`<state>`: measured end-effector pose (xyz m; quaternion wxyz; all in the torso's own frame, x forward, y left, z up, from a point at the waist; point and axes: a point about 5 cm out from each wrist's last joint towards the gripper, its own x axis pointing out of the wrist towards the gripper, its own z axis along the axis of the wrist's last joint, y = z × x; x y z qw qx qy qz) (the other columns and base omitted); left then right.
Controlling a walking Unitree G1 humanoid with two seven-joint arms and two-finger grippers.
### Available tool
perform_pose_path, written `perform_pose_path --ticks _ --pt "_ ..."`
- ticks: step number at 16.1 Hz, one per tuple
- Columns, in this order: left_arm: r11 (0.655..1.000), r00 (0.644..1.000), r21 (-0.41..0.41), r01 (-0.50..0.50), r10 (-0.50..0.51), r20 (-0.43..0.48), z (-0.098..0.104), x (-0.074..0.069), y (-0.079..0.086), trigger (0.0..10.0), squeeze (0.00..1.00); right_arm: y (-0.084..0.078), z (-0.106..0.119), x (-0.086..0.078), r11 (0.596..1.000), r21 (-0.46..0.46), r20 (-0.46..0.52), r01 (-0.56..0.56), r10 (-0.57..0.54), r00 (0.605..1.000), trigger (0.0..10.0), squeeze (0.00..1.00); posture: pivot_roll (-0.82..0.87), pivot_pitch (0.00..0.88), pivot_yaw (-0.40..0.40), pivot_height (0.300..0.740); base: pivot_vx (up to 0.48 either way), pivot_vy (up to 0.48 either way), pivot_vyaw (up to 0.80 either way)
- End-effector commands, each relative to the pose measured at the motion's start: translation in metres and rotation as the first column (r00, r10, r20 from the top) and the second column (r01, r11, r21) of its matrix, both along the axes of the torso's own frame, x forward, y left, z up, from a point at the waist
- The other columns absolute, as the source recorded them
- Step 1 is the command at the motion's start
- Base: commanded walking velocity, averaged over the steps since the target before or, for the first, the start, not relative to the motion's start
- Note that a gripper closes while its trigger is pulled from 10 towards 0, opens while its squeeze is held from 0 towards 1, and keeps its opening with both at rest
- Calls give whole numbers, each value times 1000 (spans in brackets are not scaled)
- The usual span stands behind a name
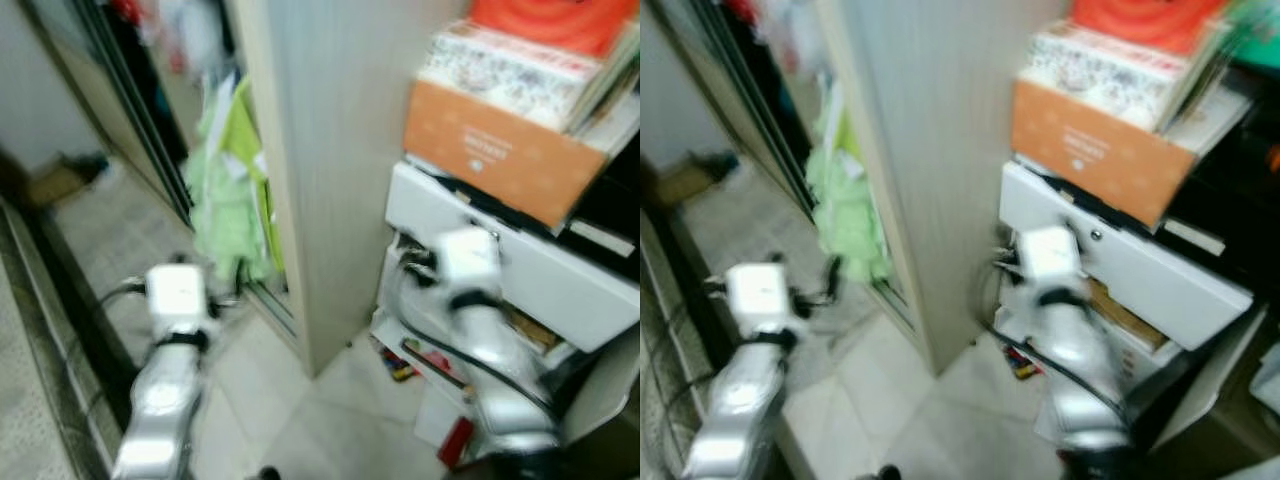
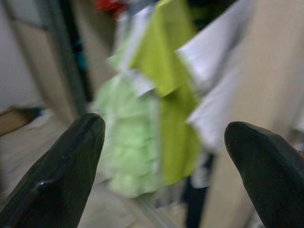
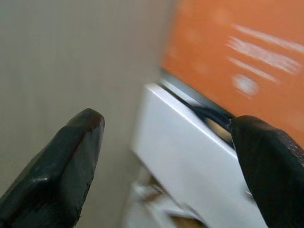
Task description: Clean up the room
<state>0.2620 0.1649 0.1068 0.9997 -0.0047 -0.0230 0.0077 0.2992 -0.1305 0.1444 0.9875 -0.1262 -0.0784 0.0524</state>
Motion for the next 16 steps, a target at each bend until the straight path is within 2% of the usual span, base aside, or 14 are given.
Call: perform_pose_path --ticks 1,5,7,10,13,16 --pt "1000 1000 5 2 -2 14 2 0 -1 10000 0 -6 -3 -1 1000 -8 -9 18 -18 1000 10000 0 -154 107 25 740 0 0 800" --pt "1000 1000 3 4 -4 14 2 1 -3 10000 0 -9 -4 0 1000 -12 -8 24 -24 1000 10000 0 -161 106 22 740 0 0 800" --pt "1000 1000 3 -2 2 14 2 2 -2 10000 0 -11 -5 1 999 10 -9 32 -32 999 10000 0 -161 101 21 740 0 0 0" --pt "1000 1000 7 -5 5 11 1 3 0 10000 0 -12 -9 4 998 -4 -31 55 -55 998 10000 0 -156 92 22 740 0 0 0" --pt "1000 1000 26 -11 11 -1 1 -1 13 10000 0 -19 -13 2 994 49 -65 96 -93 994 10000 0 -144 81 30 740 0 0 0" --pt "999 997 50 -19 23 -78 -12 -17 30 10000 0 -38 -23 -9 991 49 -123 126 -119 985 10000 0 -141 76 34 740 0 0 0"
